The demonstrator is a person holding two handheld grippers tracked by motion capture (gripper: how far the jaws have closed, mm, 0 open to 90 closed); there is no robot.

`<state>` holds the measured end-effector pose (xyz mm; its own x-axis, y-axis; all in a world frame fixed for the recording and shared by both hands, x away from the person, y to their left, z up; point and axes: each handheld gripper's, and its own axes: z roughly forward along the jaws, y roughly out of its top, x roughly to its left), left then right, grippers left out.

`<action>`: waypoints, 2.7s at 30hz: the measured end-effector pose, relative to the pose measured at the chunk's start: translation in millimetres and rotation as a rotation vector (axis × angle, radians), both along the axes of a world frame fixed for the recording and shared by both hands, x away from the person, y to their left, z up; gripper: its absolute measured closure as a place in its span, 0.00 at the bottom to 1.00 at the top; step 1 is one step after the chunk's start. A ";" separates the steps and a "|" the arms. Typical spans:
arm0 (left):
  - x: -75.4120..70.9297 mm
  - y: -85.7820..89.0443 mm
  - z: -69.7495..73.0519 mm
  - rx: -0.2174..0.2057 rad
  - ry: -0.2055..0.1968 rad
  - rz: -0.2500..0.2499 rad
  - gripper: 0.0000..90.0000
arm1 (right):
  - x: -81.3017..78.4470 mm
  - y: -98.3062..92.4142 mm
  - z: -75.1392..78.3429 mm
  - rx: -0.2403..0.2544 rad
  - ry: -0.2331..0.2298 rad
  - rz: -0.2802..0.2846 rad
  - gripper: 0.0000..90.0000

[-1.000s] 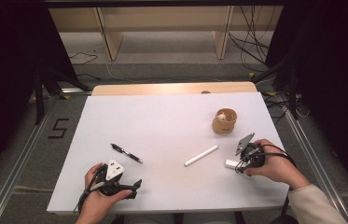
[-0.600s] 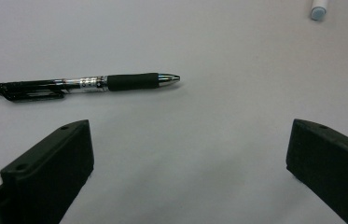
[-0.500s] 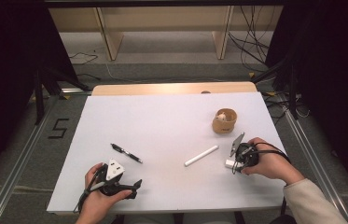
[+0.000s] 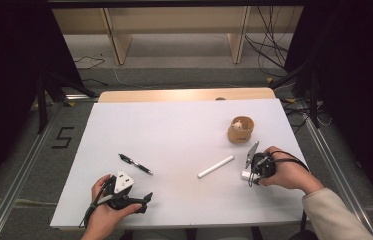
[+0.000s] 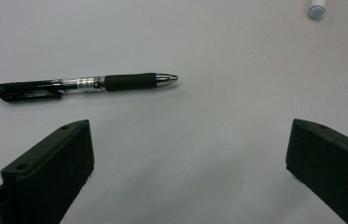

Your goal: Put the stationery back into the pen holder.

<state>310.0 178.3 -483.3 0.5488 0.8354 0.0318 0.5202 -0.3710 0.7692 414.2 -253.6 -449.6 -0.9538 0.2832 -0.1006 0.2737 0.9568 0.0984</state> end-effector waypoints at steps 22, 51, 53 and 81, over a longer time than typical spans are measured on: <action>-1.0 -2.8 0.5 -0.003 -0.013 -0.023 0.05 | -0.6 0.0 8.0 0.013 0.010 0.037 0.77; 24.5 -139.4 4.5 -0.029 -0.042 -0.605 0.42 | -32.1 104.1 32.1 0.071 0.027 0.322 0.77; 28.4 -145.9 3.4 -0.032 -0.042 -0.635 0.45 | -34.3 107.2 30.2 0.102 0.030 0.312 0.77; 31.6 -153.8 9.2 0.008 -0.121 -0.706 0.79 | -26.9 106.9 32.3 0.142 0.047 0.260 0.60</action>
